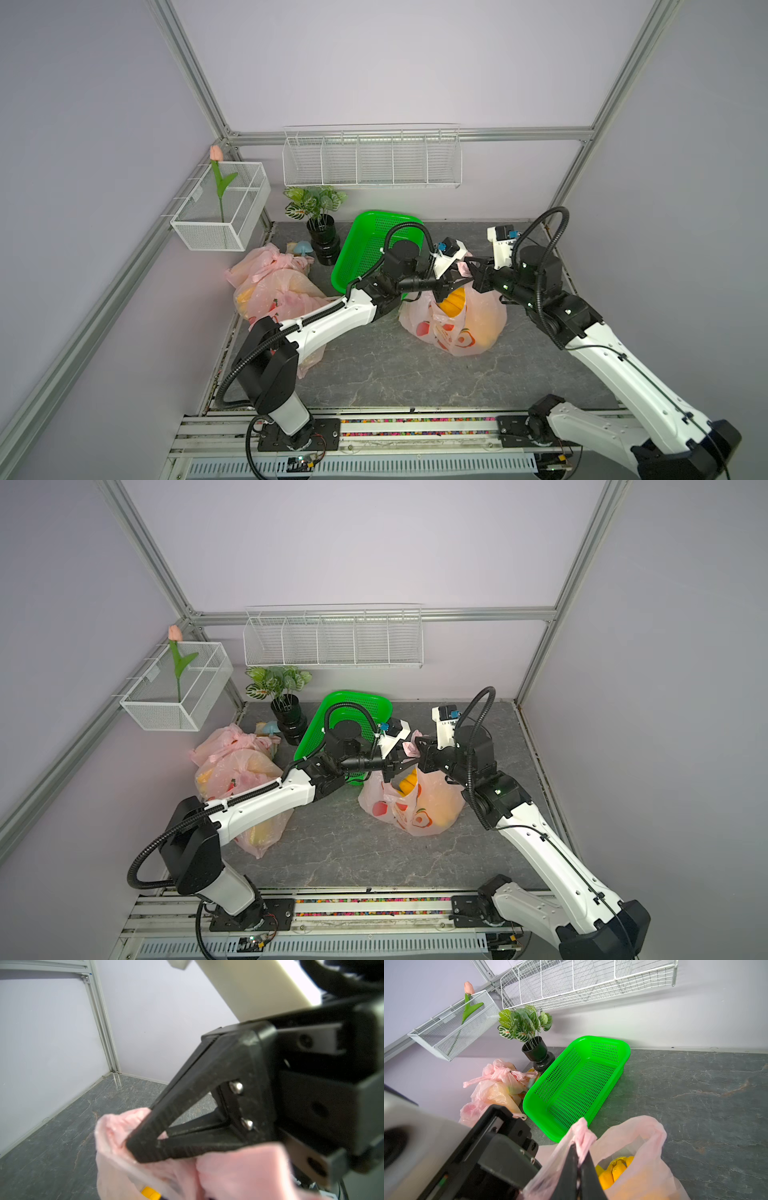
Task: Place the banana into a plastic bag & tie a knot
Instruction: Cross the plastic bag at the center of the board.
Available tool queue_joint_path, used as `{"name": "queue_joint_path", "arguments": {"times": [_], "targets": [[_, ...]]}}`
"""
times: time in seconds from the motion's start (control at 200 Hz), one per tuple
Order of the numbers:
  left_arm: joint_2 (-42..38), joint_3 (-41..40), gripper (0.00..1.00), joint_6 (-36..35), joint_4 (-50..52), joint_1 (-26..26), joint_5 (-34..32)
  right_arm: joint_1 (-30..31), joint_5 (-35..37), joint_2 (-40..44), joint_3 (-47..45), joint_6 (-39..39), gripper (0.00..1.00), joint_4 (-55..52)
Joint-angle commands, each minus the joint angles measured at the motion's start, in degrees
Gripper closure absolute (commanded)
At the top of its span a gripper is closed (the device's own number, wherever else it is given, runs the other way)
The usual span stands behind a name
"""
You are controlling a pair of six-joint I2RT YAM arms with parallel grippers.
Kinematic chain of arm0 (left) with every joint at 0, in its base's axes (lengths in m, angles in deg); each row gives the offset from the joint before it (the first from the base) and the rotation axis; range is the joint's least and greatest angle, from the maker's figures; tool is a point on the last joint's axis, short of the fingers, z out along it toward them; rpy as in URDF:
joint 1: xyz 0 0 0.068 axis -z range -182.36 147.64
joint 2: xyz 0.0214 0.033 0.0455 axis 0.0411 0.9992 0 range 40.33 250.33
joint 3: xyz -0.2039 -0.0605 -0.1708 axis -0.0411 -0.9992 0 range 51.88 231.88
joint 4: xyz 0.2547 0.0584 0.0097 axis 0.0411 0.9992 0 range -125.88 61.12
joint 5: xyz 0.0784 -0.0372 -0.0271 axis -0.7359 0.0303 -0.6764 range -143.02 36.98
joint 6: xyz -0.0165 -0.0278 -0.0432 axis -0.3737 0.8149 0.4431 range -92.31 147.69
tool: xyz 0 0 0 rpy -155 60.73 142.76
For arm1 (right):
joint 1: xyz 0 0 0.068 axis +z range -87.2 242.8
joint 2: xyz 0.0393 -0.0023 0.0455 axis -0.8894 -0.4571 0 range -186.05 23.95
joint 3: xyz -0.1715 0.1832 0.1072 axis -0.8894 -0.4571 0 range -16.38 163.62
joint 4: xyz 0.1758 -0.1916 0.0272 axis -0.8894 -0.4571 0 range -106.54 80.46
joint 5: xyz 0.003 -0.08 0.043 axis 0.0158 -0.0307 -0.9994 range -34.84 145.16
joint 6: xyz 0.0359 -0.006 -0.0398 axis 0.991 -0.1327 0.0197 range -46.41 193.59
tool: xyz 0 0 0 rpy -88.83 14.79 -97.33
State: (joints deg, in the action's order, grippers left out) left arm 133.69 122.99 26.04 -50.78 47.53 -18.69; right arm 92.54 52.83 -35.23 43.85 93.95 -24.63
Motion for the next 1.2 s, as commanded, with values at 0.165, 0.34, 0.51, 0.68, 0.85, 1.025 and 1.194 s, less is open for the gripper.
{"name": "queue_joint_path", "arguments": {"times": [0.165,0.34,0.51,0.68,0.85,1.025,1.194], "targets": [[-1.4,-2.2,0.92,2.8,-5.2,-0.6,-1.2,-0.3,5.1,4.2,-1.8,-2.2,0.93,-3.7],[-2.1,-3.7,0.91,3.7,-5.6,-1.3,-1.5,-0.9,7.3,6.8,-2.6,-3.4,0.93,-3.6],[-2.5,-4.7,0.90,4.7,-7.0,-1.5,-0.5,-0.9,5.2,8.5,-5.7,-4.9,0.93,-1.4],[-2.6,-5.0,0.89,5.4,-6.7,-2.0,-0.9,-0.9,3.2,11.7,-9.3,-6.6,0.93,0.4],[-2.8,-5.5,0.87,4.9,-6.1,-2.4,-0.9,-0.9,4.1,15.1,-13.1,-7.0,0.93,0.6],[-2.8,-5.8,0.87,5.1,-6.0,-3.1,-0.9,-0.8,4.8,16.6,-14.1,-7.7,0.93,-0.3],[-3.2,-6.3,0.88,5.9,-6.5,-4.2,-1.8,-0.4,1.7,18.7,-14.9,-8.6,0.93,-1.0]]}}
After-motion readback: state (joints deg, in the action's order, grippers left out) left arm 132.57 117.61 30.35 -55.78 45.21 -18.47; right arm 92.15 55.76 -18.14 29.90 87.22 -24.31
